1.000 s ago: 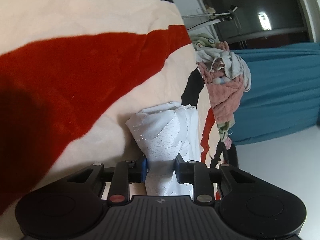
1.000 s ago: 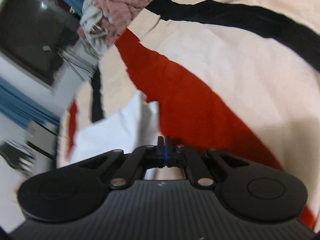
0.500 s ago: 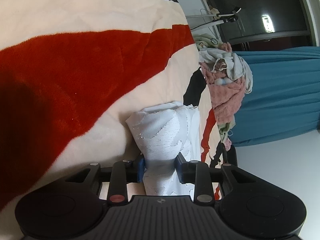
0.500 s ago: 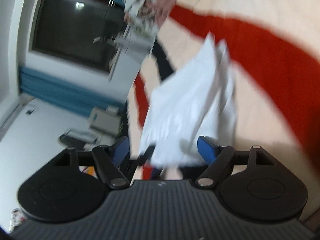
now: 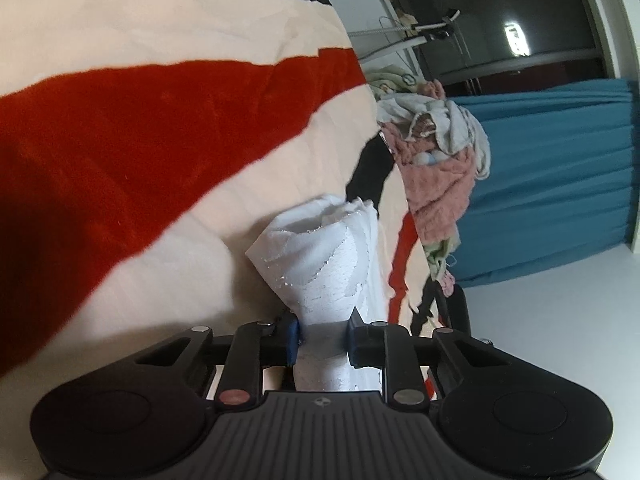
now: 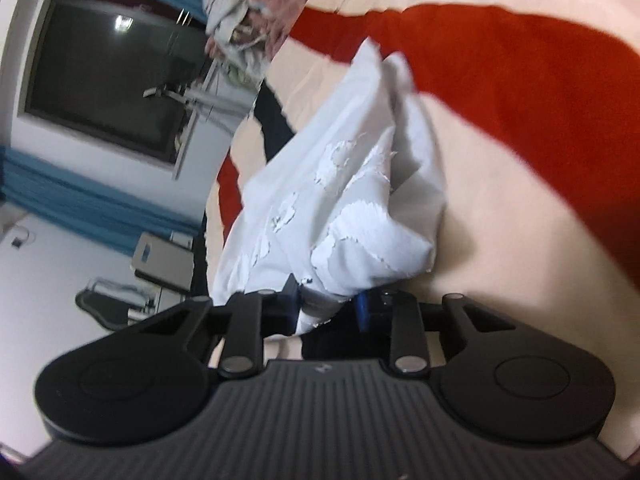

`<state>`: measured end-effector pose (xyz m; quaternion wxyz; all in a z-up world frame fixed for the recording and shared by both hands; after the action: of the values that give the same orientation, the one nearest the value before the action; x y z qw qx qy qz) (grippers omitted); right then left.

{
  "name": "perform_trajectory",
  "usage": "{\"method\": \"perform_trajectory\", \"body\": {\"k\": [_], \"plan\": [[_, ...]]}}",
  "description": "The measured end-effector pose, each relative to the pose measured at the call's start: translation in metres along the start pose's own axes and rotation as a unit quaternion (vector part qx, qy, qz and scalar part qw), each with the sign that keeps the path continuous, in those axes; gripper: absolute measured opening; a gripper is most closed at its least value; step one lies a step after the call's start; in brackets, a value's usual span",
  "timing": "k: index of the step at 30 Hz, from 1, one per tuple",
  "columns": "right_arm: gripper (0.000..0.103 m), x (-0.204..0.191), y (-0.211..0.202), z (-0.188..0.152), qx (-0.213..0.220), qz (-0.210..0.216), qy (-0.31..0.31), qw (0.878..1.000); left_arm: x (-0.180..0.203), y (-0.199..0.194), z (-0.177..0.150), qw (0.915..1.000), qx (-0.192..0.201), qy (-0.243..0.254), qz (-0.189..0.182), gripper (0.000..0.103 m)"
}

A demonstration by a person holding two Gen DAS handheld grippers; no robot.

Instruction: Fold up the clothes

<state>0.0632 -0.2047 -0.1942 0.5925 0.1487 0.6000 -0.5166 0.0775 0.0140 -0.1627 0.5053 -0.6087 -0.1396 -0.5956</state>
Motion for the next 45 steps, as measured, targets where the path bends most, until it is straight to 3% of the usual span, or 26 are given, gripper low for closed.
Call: {"method": "perform_trajectory", "body": {"k": [6, 12, 14, 15, 17, 18, 19, 23, 27, 30, 32, 35, 38, 45], "plan": [[0.03, 0.02, -0.019, 0.009, 0.026, -0.001, 0.053, 0.998, -0.003, -0.006, -0.009, 0.9998, -0.016, -0.011, -0.005, 0.023], [0.031, 0.043, -0.044, 0.027, 0.091, -0.036, 0.082, 0.992, -0.004, -0.009, -0.011, 0.9999, -0.015, -0.003, 0.0, 0.023], [0.031, 0.045, -0.051, 0.032, 0.101, -0.03, 0.093, 0.99, -0.006, -0.009, -0.01, 0.9998, -0.016, -0.009, 0.001, 0.023], [0.035, 0.043, -0.05, 0.032, 0.089, -0.019, 0.097, 0.991, -0.007, -0.008, -0.01, 0.9998, -0.016, -0.013, 0.001, 0.024], [0.058, 0.034, -0.048, 0.029, 0.063, 0.009, 0.101, 0.993, -0.009, -0.008, -0.009, 0.9997, -0.016, -0.019, 0.002, 0.024], [0.075, 0.029, -0.048, 0.026, 0.054, 0.024, 0.102, 0.993, -0.01, -0.007, -0.009, 0.9997, -0.016, -0.02, 0.003, 0.024], [0.084, 0.025, -0.048, 0.024, 0.05, 0.037, 0.102, 0.993, -0.01, -0.007, -0.009, 0.9997, -0.015, -0.02, 0.003, 0.024], [0.084, 0.019, -0.035, 0.012, 0.015, 0.036, 0.085, 0.996, -0.011, -0.006, -0.008, 0.9996, -0.015, -0.023, 0.003, 0.024], [0.084, 0.031, -0.012, -0.004, -0.031, 0.024, 0.115, 0.993, -0.012, -0.005, -0.007, 0.9996, -0.015, -0.024, 0.004, 0.024], [0.084, 0.024, -0.01, -0.009, -0.035, 0.019, 0.092, 0.995, -0.012, -0.005, -0.007, 0.9995, -0.015, -0.026, 0.005, 0.024], [0.084, 0.018, -0.008, -0.008, -0.022, 0.003, 0.064, 0.998, -0.012, -0.005, -0.007, 0.9996, -0.014, -0.025, 0.006, 0.024], [0.082, 0.009, -0.004, 0.004, 0.044, -0.054, -0.03, 0.997, -0.012, -0.004, -0.008, 0.9996, -0.01, -0.022, 0.01, 0.024], [0.082, 0.009, 0.005, 0.01, 0.049, -0.062, -0.042, 0.996, -0.013, -0.003, -0.008, 0.9996, -0.009, -0.022, 0.012, 0.024], [0.06, 0.007, 0.007, 0.017, 0.057, -0.073, -0.087, 0.992, -0.015, -0.001, -0.008, 0.9997, -0.007, -0.017, 0.013, 0.024]]}}
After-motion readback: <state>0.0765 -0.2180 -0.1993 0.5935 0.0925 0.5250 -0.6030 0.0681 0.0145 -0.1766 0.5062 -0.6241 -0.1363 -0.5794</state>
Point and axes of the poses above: each gripper's, at about its wrist camera, not at the fingertips, and y roughly the way its jaws point, x to its right, z to its top, the point moved 9 cm from there along y, roughly the way its jaws point, and after that the axes turned 3 degrees about -x, right-handed, at the moved point
